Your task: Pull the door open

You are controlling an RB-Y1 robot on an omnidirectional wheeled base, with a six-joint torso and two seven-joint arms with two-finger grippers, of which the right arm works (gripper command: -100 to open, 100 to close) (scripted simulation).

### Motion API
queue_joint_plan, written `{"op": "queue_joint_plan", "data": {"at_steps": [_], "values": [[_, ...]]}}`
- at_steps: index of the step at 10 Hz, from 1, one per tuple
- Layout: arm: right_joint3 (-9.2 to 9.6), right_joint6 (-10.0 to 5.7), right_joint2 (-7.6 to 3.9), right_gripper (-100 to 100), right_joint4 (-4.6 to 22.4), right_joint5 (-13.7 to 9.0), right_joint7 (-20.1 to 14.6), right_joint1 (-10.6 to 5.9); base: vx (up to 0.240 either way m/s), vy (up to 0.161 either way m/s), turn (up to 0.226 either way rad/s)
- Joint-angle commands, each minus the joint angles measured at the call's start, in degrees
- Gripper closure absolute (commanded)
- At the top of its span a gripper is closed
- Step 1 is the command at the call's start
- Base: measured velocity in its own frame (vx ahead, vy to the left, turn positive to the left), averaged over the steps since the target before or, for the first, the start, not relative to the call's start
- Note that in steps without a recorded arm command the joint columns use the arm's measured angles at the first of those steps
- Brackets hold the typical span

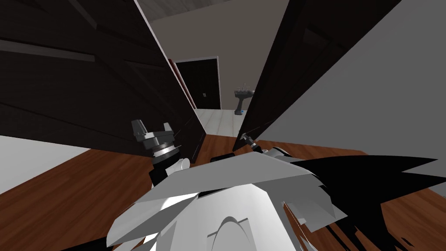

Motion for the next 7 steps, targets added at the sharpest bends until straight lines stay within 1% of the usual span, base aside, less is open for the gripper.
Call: {"op": "queue_joint_plan", "data": {"at_steps": [1,2,5,6,7], "values": [[0.00,0.00,0.00,100,0.00,0.00,0.00,0.00,-0.025,-0.008,0.009],[0.24,-0.61,-0.16,100,-0.02,-0.05,-0.11,0.26,-0.160,-0.086,0.216],[0.50,-1.01,-0.56,100,-0.45,-0.21,-0.24,0.81,-0.234,-0.112,0.195],[0.50,-1.01,-0.56,100,-0.45,-0.21,-0.24,0.81,-0.169,-0.068,0.056],[0.64,-1.23,-0.77,100,-0.57,-0.30,-0.31,1.11,-0.148,-0.090,0.151]]}}
